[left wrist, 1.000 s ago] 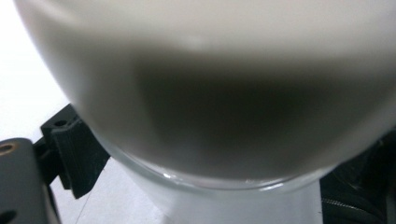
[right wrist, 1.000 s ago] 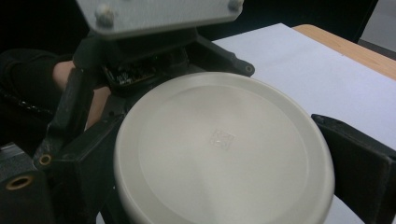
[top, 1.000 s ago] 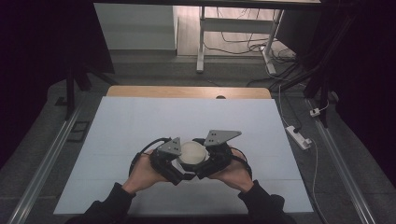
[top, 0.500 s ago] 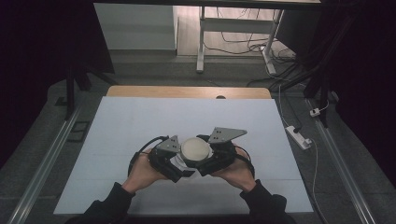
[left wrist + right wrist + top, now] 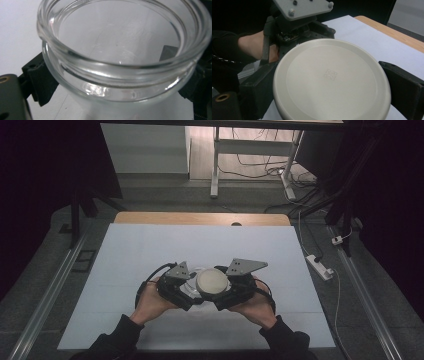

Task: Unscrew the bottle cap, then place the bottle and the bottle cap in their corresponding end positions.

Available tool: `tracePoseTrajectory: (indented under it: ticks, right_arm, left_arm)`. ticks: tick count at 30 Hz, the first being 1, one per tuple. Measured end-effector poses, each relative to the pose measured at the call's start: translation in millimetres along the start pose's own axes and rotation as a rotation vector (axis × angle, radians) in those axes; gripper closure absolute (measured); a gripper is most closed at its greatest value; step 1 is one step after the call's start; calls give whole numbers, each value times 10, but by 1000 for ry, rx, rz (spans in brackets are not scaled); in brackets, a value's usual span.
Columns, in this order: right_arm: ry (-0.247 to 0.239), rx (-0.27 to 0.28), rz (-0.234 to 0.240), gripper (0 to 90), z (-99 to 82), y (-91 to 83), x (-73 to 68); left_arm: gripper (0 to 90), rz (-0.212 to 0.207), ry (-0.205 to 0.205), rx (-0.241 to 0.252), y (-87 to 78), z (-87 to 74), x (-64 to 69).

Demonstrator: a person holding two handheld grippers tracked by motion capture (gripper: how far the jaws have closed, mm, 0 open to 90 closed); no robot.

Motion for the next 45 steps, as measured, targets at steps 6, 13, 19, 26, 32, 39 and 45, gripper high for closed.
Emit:
tracePoseTrajectory:
  ticks: [6,13,19,26,32,39,45]
  right_arm:
    - [4,-12,-6,69,-47,-21,-32]
    - [11,-16,-7,69,-99,-43,-55]
    - [12,-15,-6,69,-136,-50,-85]
    - [0,-17,1,70,-160,-50,-152]
    - [-8,-30,7,70,-200,-31,-208]
    - [-8,-42,6,70,-263,-27,-221]
    - [-5,-52,6,70,-324,-13,-227]
  left_arm:
    - [73,20,-21,6,-7,-15,-54]
    - [73,39,-38,9,-16,-27,-108]
    - [73,56,-33,6,-14,-29,-140]
    - [73,70,-42,19,-49,-20,-201]
    - [73,80,-51,25,-55,-20,-244]
    - [73,91,-60,24,-58,-22,-309]
    - [73,101,-63,26,-57,-3,-356]
Point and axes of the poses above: each handheld gripper's, and its own axes: y roughly forward along the jaws, z roughly out of its top, x roughly to its right, the point moved 5 cm from there along y, roughly forward along the jaws, and after that the axes turned 3 degrees about -x, right-handed, at the moved point
